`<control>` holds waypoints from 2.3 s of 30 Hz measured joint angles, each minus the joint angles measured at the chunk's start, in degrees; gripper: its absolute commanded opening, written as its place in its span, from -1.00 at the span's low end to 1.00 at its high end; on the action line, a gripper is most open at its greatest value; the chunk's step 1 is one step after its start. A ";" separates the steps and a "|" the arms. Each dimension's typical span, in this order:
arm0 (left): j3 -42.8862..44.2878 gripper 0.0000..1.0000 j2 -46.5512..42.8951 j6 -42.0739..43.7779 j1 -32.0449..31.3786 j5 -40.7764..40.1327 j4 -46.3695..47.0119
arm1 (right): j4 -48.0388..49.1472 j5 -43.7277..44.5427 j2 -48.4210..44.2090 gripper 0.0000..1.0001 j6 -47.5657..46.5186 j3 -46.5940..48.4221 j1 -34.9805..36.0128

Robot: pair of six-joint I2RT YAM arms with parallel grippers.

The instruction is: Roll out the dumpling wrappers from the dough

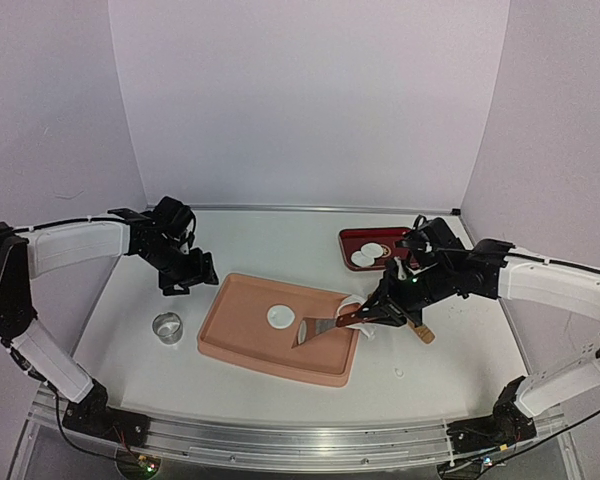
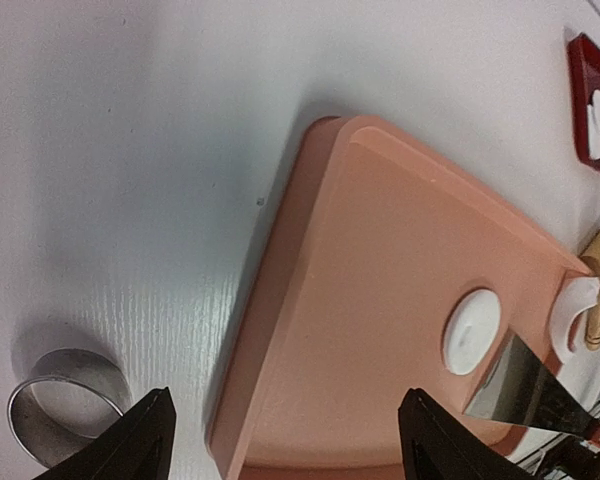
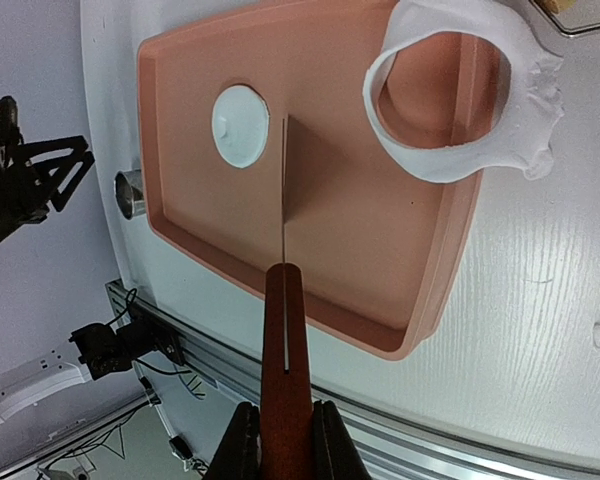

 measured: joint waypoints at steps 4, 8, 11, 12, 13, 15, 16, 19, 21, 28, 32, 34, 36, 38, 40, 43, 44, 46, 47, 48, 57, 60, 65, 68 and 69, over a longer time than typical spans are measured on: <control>0.00 0.46 4.70 2.89 0.31 0.17 -0.66 | 2.73 -0.42 0.31 -1.00 -0.22 -1.57 -0.33; 0.00 0.39 9.09 4.98 0.33 0.81 -1.01 | 5.01 -1.64 0.11 -1.00 -0.17 -3.74 -1.79; 0.00 0.34 11.04 6.12 0.44 1.11 -1.01 | 6.51 -3.48 0.02 -1.00 -0.15 -5.42 -3.52; 0.04 0.33 11.56 6.43 0.44 1.11 -1.03 | 6.91 -3.91 0.02 -1.00 -0.15 -5.79 -3.98; 0.04 0.31 11.96 6.69 0.46 1.11 -1.01 | 7.34 -4.42 0.02 -1.00 -0.15 -6.19 -4.39; 0.22 0.26 13.18 7.48 0.46 1.11 -1.01 | 8.35 -5.81 0.02 -1.00 -0.20 -7.26 -5.64; 0.35 0.25 13.66 7.54 0.46 1.09 -1.01 | 8.70 -6.40 0.11 -1.00 -0.24 -7.54 -6.16; 0.42 0.20 14.64 8.33 0.46 1.11 -1.01 | 9.35 -7.54 0.79 -1.00 -0.85 -7.72 -7.15; 0.42 0.17 15.04 8.72 0.46 1.18 -0.96 | 9.97 -8.31 1.64 -1.00 -1.57 -7.72 -7.72; 1.14 0.11 16.81 9.88 0.55 2.64 -0.46 | 13.16 -10.78 5.77 -1.00 -4.33 -7.15 -8.83; 1.81 0.04 17.86 10.54 0.59 4.20 0.50 | 14.45 -12.04 7.65 -1.00 -6.01 -6.78 -9.57; 1.92 0.01 18.16 10.73 0.61 4.87 1.03 | 14.78 -12.61 8.17 -1.00 -6.67 -6.78 -9.94; 1.92 -0.01 18.25 10.84 0.61 5.22 1.38 | 14.93 -13.03 8.46 -1.00 -7.15 -6.78 -10.29; 1.92 -0.05 18.40 10.93 0.61 5.64 1.73 | 15.04 -13.51 8.74 -1.00 -7.72 -6.78 -10.67; 1.95 -0.09 18.53 10.99 0.61 6.12 2.05 | 15.17 -13.90 9.07 -1.00 -8.24 -6.82 -11.15; 2.29 -0.15 19.02 11.34 0.68 7.04 2.29 | 15.50 -14.64 9.70 -1.00 -9.31 -6.82 -11.67; 2.32 -0.17 19.12 11.52 0.68 7.28 2.54 | 15.85 -15.06 10.05 -1.00 -9.73 -6.82 -11.85; 2.32 -0.21 19.15 11.63 0.81 7.56 2.60 | 16.63 -15.61 10.91 -1.00 -10.36 -6.80 -12.11; 2.32 -0.22 19.15 11.61 0.87 7.65 2.60 | 17.16 -15.89 11.47 -1.00 -10.69 -6.75 -12.17; 2.32 -0.23 19.17 11.74 1.03 7.85 2.58 | 17.86 -16.26 12.22 -1.00 -10.99 -6.58 -12.26; 3.41 -0.27 19.91 11.82 1.79 7.96 1.70 | 20.52 -17.97 16.50 -1.00 -12.87 -4.39 -12.96; 4.04 -0.28 20.31 11.93 2.12 7.56 1.36 | 21.40 -18.47 17.86 -1.00 -13.40 -3.65 -13.22; 4.83 -0.32 20.72 12.04 2.58 6.86 1.01 | 22.80 -19.15 20.98 -1.00 -14.82 -1.18 -13.46; 4.94 -0.34 20.85 12.24 2.58 6.97 1.11 | 24.96 -19.34 24.59 -1.00 -15.26 1.46 -12.68; 4.94 -0.34 20.85 12.28 2.58 6.99 1.11 | 25.53 -19.50 25.38 -1.00 -15.28 1.95 -12.50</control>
